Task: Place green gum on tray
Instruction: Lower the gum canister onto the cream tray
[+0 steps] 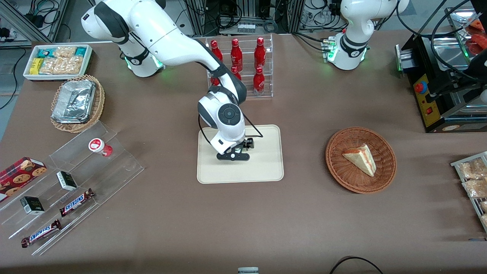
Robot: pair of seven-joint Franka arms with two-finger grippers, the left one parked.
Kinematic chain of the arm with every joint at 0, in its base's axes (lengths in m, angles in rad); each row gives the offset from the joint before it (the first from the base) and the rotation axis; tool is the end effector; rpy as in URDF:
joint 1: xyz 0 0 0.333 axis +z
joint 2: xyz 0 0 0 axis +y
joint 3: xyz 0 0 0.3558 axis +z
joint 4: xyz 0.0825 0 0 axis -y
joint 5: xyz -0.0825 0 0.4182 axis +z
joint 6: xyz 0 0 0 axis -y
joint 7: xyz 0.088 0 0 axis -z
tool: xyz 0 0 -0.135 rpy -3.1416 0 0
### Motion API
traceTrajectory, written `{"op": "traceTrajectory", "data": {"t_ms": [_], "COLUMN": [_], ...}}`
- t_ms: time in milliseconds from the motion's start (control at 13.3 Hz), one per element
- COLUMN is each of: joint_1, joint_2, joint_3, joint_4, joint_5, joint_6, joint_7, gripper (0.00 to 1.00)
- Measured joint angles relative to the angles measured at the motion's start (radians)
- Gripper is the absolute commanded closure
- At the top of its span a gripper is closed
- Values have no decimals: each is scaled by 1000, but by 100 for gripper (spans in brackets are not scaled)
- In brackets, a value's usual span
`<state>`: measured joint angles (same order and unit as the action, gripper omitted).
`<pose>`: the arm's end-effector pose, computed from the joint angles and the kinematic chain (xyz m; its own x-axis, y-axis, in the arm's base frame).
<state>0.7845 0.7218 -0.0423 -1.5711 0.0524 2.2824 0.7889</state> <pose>0.5499 0.5130 0.1955 0.9974 -0.0706 -0.0150 -0.0707 -0.9975 -0.0011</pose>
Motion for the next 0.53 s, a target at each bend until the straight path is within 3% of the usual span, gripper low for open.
{"op": "traceTrajectory", "data": {"t_ms": [525], "joint_1": [0], "joint_2": [-22], "joint_3": [-3], "joint_4": [22], "joint_5": [-26], "joint_6": [-33], "joint_7": [-6], "gripper": [0]}}
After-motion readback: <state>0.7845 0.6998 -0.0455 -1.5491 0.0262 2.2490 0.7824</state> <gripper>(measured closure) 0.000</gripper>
